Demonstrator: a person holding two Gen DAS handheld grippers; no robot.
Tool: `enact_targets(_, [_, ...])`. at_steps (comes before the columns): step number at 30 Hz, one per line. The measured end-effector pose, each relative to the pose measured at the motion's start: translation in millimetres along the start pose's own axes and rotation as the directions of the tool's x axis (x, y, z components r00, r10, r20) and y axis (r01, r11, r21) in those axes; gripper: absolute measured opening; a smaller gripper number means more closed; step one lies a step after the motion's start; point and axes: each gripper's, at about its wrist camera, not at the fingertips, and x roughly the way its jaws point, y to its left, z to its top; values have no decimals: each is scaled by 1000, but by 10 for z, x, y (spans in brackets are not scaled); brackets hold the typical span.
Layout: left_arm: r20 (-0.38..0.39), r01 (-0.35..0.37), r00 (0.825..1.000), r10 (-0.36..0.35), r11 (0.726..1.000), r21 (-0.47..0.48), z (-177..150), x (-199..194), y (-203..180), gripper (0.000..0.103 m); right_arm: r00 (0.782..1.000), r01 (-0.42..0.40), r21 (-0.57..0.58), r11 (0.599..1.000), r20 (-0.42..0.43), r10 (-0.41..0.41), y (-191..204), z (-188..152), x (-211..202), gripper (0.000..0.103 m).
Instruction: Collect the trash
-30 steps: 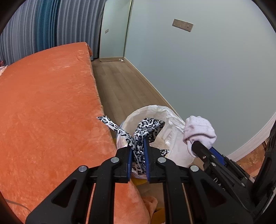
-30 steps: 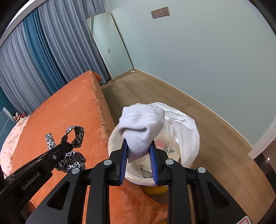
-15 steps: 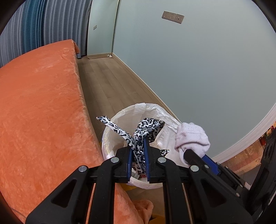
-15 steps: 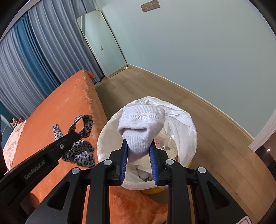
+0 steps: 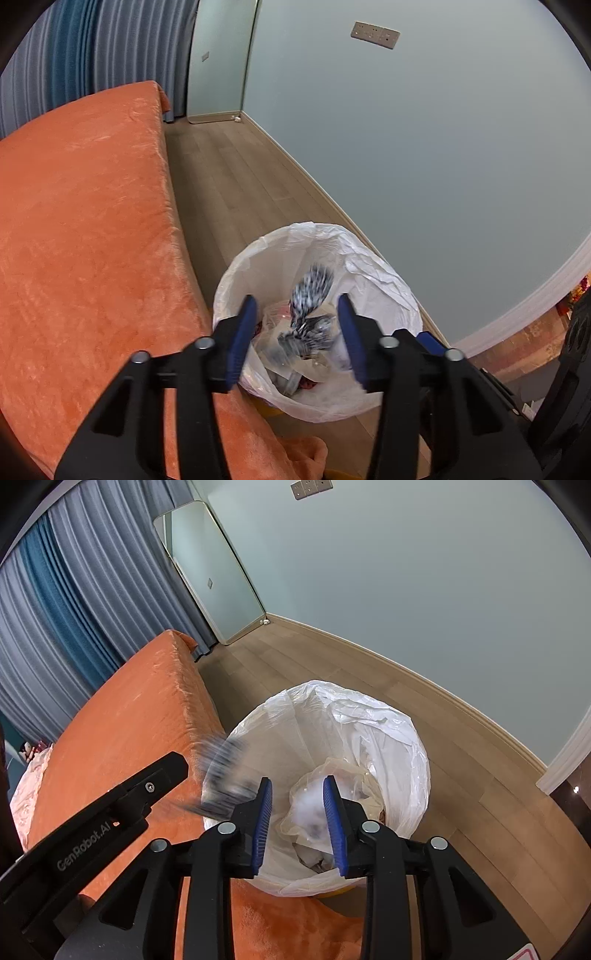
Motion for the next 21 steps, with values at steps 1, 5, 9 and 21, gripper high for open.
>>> enact_targets(1, [3,-5,1000,5,1000,2,1,-2,1,46,1000,1,0,1000,2,-1,-10,-2,2,32])
enact_targets(5, [4,-26,1000,26,999,18,-12,-8,-1,46,1000,15,-22,1000,13,-14,21,-17,-15,38])
enact_targets(9, [12,-49,999,49,999,24,-33,-62,13,46,1000,28,-46,999,14,-27,61,-44,-24,38])
enact_targets(21, [42,-142,989,143,990,-23,-156,-425,263,49,997,76,-138,987,8,-76,146,-114,-182,52])
